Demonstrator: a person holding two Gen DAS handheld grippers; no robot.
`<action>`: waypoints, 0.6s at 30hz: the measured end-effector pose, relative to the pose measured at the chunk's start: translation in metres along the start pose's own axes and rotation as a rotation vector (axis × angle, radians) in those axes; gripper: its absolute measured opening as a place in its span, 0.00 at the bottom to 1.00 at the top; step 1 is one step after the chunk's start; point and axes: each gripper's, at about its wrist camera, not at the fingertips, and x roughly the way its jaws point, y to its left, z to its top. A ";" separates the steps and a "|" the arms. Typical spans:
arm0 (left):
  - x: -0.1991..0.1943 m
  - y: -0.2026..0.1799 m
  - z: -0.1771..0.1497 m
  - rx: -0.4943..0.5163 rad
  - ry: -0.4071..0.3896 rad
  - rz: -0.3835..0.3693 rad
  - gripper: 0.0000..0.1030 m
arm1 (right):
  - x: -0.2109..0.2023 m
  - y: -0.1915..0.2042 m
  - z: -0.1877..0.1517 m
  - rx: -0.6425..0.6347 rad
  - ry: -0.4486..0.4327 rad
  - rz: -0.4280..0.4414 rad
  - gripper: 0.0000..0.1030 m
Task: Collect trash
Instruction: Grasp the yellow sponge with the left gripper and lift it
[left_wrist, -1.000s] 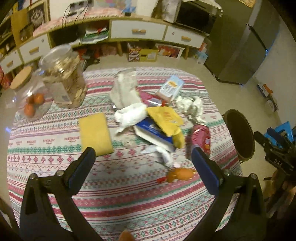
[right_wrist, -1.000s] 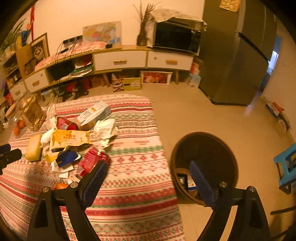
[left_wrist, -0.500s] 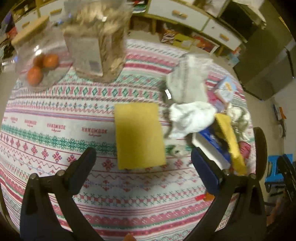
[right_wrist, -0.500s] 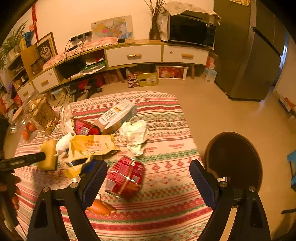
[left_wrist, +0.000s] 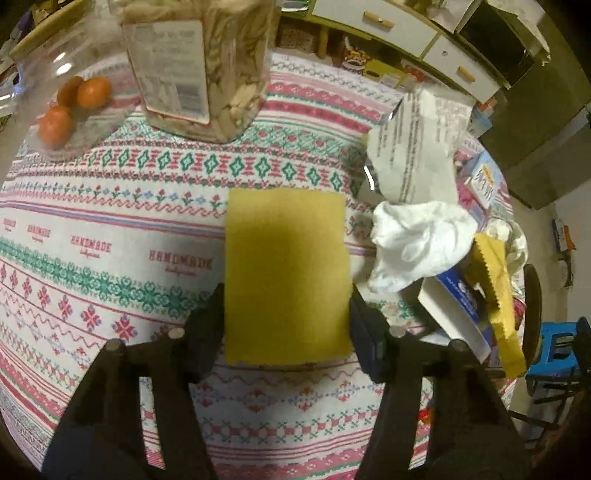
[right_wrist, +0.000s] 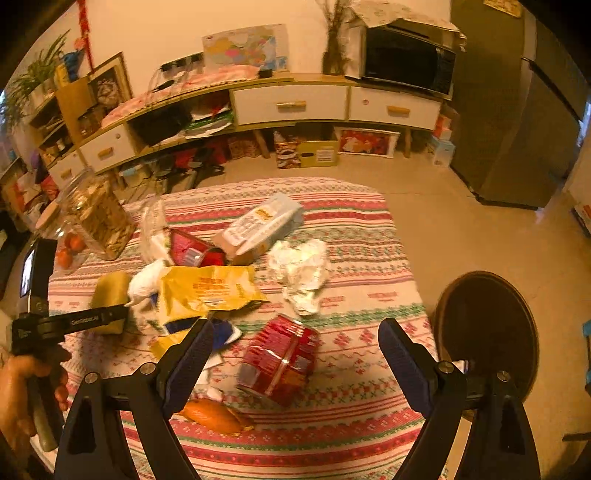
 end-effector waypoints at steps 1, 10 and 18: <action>-0.003 0.000 0.000 0.000 -0.007 -0.010 0.60 | 0.001 0.004 0.000 -0.011 0.000 0.010 0.89; -0.036 -0.002 -0.006 0.088 -0.067 -0.011 0.59 | 0.023 0.061 0.004 -0.094 0.008 0.095 0.87; -0.043 0.008 -0.016 0.165 -0.074 0.057 0.59 | 0.049 0.097 0.004 -0.146 0.040 0.121 0.63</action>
